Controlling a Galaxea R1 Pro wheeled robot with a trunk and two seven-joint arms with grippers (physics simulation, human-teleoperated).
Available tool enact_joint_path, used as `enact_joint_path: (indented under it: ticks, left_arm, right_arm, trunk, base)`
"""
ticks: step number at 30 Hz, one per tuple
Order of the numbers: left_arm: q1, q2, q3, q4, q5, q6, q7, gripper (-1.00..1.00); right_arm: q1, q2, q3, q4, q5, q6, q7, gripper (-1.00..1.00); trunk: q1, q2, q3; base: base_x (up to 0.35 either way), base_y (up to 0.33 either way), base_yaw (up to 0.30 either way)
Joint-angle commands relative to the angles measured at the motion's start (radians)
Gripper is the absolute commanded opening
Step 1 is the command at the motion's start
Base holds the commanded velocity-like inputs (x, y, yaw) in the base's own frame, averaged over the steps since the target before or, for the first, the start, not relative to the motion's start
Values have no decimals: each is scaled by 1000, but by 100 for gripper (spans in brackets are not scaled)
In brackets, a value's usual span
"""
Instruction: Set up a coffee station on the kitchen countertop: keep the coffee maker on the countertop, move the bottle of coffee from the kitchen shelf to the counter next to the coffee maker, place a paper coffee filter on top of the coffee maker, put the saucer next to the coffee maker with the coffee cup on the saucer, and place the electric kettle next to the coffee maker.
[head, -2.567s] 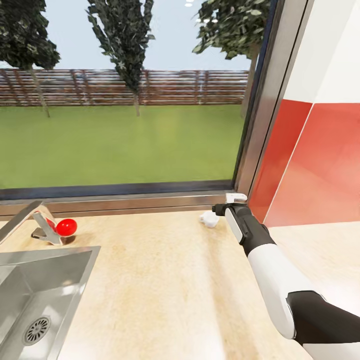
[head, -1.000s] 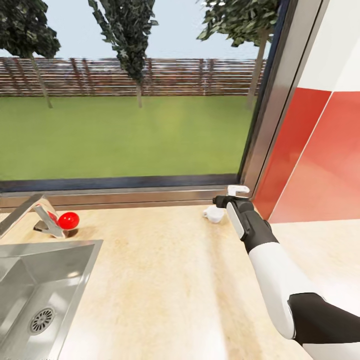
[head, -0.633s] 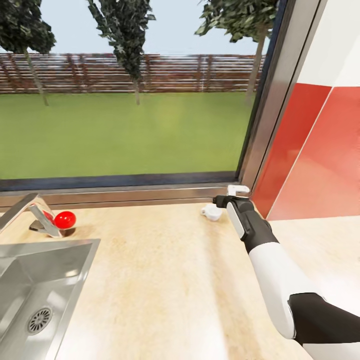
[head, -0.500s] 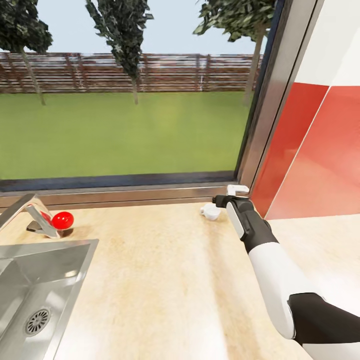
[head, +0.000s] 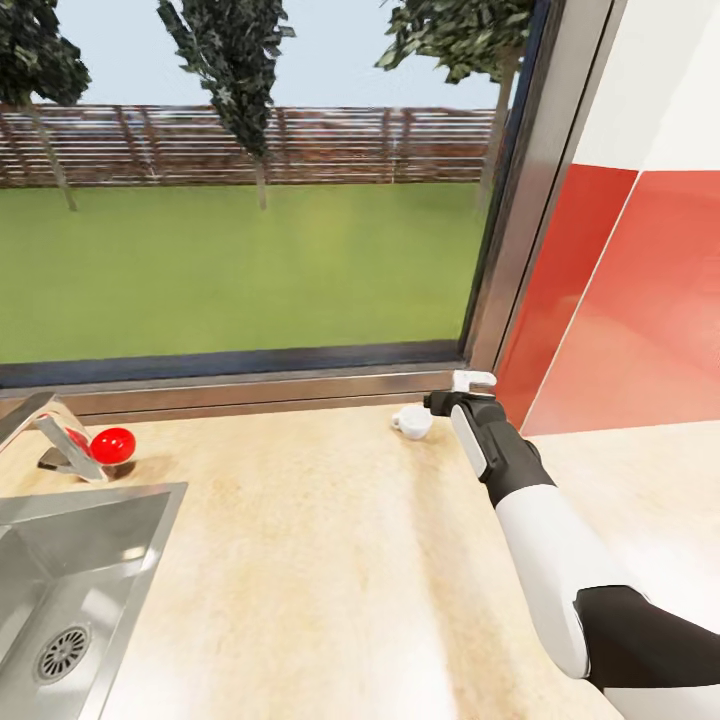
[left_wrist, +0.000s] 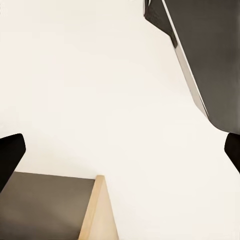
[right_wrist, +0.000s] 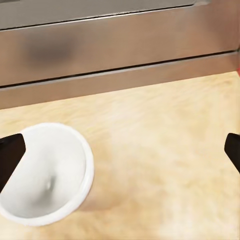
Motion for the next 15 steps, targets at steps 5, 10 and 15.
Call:
enact_joint_path:
  ticks: [5, 10, 15]
  left_arm:
    - [0, 0, 7, -1, -11, -3, 2, 100]
    - [0, 0, 7, -1, -11, -3, 3, 100]
    - [0, 0, 7, -1, -11, -3, 2, 100]
  right_arm:
    - [-1, 0, 3, 1, -9, 3, -9, 100]
    - [-1, 0, 3, 1, -9, 3, -9, 100]
    - [-1, 0, 2, 7, -9, 3, -8, 100]
  trunk:
    - [1, -2, -5]
    - [1, -2, -13]
    - [1, -2, -21]
  base:
    - [0, 0, -4]
    - [0, 0, 0]
    - [0, 0, 0]
